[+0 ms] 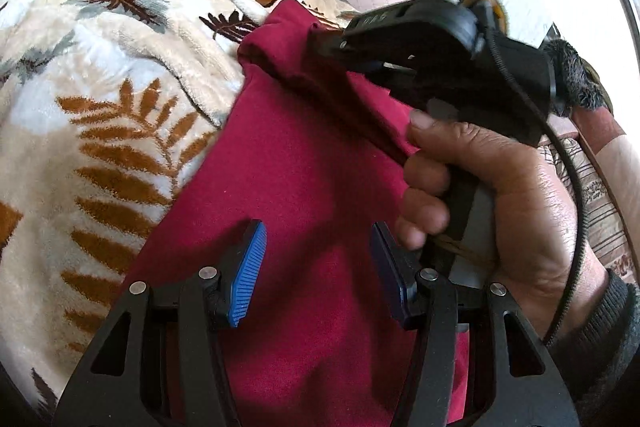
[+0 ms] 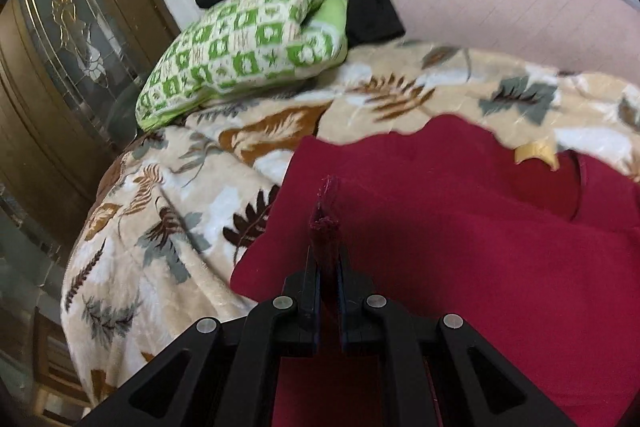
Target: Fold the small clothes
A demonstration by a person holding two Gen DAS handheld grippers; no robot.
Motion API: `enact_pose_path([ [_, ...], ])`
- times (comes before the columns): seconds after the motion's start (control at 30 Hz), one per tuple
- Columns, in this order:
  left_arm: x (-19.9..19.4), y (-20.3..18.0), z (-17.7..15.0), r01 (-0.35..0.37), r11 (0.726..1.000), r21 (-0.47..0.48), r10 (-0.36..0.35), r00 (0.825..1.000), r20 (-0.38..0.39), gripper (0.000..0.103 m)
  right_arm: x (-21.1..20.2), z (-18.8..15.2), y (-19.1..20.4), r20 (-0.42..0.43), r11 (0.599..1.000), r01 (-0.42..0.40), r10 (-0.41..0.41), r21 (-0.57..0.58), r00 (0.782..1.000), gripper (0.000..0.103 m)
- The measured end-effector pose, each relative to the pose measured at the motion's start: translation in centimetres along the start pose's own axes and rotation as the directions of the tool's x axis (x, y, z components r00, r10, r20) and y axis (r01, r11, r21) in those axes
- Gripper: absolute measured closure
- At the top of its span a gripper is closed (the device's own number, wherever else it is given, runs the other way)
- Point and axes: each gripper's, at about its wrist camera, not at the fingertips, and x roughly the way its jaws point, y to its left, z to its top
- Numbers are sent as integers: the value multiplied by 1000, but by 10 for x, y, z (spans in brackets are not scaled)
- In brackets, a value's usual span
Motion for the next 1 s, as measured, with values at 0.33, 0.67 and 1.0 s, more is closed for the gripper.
enact_pose_path([
  [0.33,5,-2,40,40,999,34,-40,999,-10,47,-80,-16,-19,57,1000,4,-5,16,998,56],
  [0.67,73,-16,142,132,960,247,-137,991,1,41,-117,-143,-93,66,986,141,-148,93,987,52],
  [1.0,111,-8,137,129,976,175,-113,989,-100,41,-116,-147,-89,114,985,168,-172,42,978,46],
])
